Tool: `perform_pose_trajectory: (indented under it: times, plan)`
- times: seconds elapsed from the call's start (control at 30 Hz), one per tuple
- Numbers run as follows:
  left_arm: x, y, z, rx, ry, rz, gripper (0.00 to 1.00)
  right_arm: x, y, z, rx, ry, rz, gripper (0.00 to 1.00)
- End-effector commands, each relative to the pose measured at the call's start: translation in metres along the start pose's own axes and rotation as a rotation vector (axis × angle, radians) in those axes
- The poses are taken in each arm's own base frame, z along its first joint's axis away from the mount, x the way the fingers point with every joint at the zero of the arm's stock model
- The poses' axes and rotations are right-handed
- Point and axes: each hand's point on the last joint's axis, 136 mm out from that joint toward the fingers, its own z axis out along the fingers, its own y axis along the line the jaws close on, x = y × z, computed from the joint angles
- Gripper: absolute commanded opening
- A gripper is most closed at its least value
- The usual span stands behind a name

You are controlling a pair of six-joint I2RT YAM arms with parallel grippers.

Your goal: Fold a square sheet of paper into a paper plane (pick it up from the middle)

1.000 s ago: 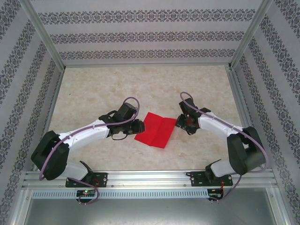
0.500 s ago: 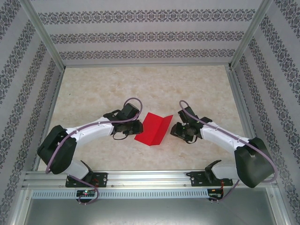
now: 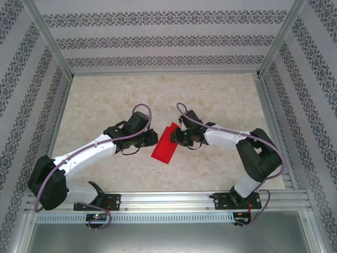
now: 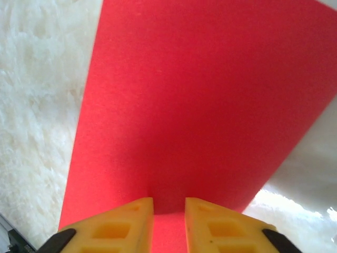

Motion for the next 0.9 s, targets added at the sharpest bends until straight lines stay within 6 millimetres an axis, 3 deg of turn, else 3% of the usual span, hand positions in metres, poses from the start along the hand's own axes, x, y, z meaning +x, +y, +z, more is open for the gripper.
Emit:
perform_pose_trajectory:
  times: [0.0,0.17,0.37,0.53,0.87]
  plan:
    - [0.000,-0.015,0.005,0.074,0.025,-0.007,0.17,-0.010,0.013,0.006,-0.070,-0.021,-0.040,0.20]
    - [0.010,-0.027,0.032,0.154,0.109,-0.050,0.15,-0.018,0.007,0.015,-0.086,-0.015,-0.037,0.19]
    - [0.026,-0.031,0.063,0.148,0.204,-0.057,0.14,-0.013,0.003,0.024,-0.087,0.034,-0.042,0.16]
    - [0.039,-0.030,0.086,0.130,0.255,-0.058,0.09,-0.011,0.001,0.018,-0.116,0.038,-0.048,0.12]
    - [0.044,-0.027,0.109,0.104,0.271,-0.083,0.04,-0.007,-0.013,0.009,-0.161,0.020,-0.038,0.05]
